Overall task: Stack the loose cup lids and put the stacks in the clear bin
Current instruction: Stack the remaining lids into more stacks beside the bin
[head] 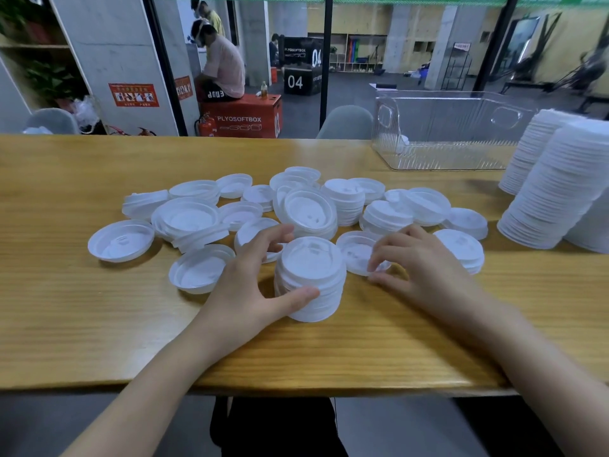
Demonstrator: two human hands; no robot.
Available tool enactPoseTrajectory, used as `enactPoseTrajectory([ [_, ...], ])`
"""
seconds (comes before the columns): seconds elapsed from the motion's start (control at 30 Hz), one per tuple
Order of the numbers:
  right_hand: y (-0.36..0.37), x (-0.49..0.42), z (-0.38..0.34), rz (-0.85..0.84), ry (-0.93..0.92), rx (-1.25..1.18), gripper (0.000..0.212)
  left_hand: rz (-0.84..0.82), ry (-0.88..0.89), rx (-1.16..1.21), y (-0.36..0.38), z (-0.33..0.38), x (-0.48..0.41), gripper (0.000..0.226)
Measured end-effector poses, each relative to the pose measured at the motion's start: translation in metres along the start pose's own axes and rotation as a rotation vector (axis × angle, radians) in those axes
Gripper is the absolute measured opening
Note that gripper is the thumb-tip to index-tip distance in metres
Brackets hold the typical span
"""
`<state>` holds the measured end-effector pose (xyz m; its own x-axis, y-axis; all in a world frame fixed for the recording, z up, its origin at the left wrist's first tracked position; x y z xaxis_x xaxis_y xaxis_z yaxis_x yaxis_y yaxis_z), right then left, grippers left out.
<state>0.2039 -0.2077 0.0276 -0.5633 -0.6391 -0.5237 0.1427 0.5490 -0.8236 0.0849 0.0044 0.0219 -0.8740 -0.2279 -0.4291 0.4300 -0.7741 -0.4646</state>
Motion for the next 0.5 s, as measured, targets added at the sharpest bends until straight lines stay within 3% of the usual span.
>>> enactPoseTrajectory([
  [0.1, -0.007, -0.001, -0.004, 0.063, 0.042, -0.124, 0.011, 0.0, 0.001, 0.007, 0.0, 0.0, 0.0, 0.081],
  [0.27, -0.025, 0.002, 0.006, 0.261, 0.414, -0.635, 0.021, 0.002, 0.009, 0.005, -0.002, 0.001, 0.002, 0.082],
  [0.37, -0.027, 0.007, 0.015, 0.263, 0.511, -0.541, 0.019, 0.0, 0.015, 0.0, -0.002, 0.001, 0.004, 0.08],
  [0.5, -0.025, 0.016, 0.019, 0.142, 0.582, -0.468, 0.008, 0.005, 0.02, -0.002, -0.003, 0.001, 0.006, 0.079],
])
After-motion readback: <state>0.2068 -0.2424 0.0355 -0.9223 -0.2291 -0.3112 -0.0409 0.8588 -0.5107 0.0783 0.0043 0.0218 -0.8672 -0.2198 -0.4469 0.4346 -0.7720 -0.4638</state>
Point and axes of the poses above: each hand's wrist, its own x-axis away from the middle knuckle, its own y-axis out of the palm, z = x × y, the point moved 5 cm from there along -x, towards the middle knuckle, and after that the axes turned 7 degrees about z, right-handed, at the moved point
